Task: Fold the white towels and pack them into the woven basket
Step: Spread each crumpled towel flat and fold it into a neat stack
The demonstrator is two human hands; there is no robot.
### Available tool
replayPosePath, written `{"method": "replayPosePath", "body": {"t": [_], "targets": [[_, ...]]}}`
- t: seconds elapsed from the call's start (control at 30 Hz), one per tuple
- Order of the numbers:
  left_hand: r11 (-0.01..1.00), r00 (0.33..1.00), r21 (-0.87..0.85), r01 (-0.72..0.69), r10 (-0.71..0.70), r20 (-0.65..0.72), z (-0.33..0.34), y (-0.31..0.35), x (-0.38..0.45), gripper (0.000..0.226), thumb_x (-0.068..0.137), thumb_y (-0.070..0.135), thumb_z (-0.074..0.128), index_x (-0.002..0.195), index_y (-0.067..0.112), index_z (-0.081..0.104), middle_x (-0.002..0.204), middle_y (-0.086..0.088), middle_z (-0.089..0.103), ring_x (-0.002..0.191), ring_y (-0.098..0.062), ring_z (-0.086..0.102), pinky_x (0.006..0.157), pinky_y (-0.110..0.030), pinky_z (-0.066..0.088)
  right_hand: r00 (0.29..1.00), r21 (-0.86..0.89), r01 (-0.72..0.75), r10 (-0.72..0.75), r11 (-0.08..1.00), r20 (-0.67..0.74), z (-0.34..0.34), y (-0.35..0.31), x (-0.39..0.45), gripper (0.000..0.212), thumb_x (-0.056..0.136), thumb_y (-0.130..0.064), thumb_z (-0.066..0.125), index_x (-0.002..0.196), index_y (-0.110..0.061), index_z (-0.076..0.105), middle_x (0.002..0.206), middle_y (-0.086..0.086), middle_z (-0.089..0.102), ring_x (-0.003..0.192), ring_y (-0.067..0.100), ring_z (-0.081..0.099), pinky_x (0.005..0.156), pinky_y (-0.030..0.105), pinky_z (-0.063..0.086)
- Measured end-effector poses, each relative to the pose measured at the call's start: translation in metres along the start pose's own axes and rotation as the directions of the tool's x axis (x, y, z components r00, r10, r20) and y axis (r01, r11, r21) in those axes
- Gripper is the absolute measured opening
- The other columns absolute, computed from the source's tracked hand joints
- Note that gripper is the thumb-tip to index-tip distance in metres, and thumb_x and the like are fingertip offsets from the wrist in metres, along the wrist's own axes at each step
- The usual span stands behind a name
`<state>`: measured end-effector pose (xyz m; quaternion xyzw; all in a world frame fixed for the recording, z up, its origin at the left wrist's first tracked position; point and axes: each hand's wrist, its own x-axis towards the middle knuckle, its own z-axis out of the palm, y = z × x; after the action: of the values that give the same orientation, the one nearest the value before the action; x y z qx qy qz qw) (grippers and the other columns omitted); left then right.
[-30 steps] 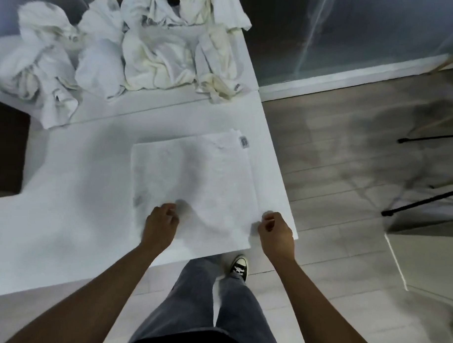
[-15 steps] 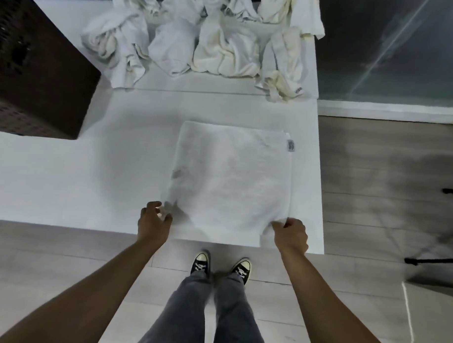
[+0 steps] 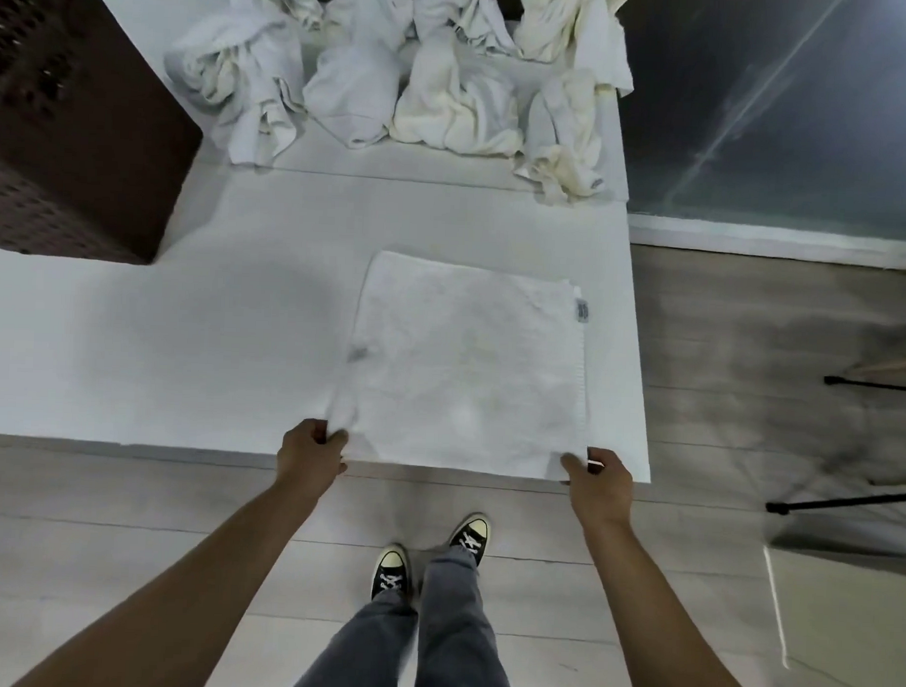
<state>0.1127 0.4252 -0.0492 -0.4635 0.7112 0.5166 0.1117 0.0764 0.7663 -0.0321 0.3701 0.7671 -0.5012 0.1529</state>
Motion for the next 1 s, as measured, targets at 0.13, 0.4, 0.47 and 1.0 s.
{"method": "replayPosePath", "body": {"t": [0.13,0.4,0.47,1.0], "targets": [[0.989,0.997,-0.143,0.038,-0.027,0.074,-0.018,-0.005,-0.024,0.018,0.096,0.008,0.064,0.111,0.004,0.056,0.108,-0.020,0.065,0.077,-0.037,0.073,0.068,-0.039,0.062,0.998,0.145,-0.029,0.036,0.989,-0.045,-0.008,0.008,-0.030,0.025,0.095,-0.016,0.069,0.117,-0.009,0.060,0.100,0.009,0.067,0.071,0.021,0.067,0.060,0.028,0.048],[0.961,0.987,-0.274,-0.026,0.068,0.145,-0.049,0.015,-0.057,0.032,0.092,0.003,0.067,0.119,0.018,0.057,0.096,-0.017,0.067,0.071,-0.037,0.069,0.071,-0.042,0.062,0.997,0.441,-0.041,0.068,0.896,-0.046,-0.013,0.003,-0.068,0.031,0.097,-0.007,0.061,0.122,-0.026,0.061,0.095,0.009,0.065,0.072,0.022,0.060,0.070,0.033,0.055],[0.961,0.981,-0.269,-0.065,0.112,0.161,-0.056,0.027,-0.058,0.023,0.092,0.004,0.067,0.111,0.018,0.065,0.094,-0.015,0.069,0.070,-0.034,0.069,0.070,-0.038,0.062,0.995,0.505,-0.073,0.098,0.860,-0.024,-0.013,-0.006,-0.064,0.022,0.097,-0.007,0.060,0.113,-0.021,0.067,0.094,0.007,0.065,0.069,0.020,0.059,0.068,0.031,0.052],[0.959,0.960,-0.049,-0.280,0.281,0.002,-0.019,0.120,-0.007,0.007,0.094,0.018,0.069,0.098,0.013,0.068,0.072,-0.003,0.076,0.060,-0.019,0.064,0.071,-0.038,0.057,0.997,0.389,-0.043,0.013,0.920,0.079,-0.016,-0.102,0.043,0.013,0.098,-0.016,0.062,0.105,-0.008,0.068,0.096,0.005,0.079,0.073,0.017,0.075,0.069,0.029,0.055]]}}
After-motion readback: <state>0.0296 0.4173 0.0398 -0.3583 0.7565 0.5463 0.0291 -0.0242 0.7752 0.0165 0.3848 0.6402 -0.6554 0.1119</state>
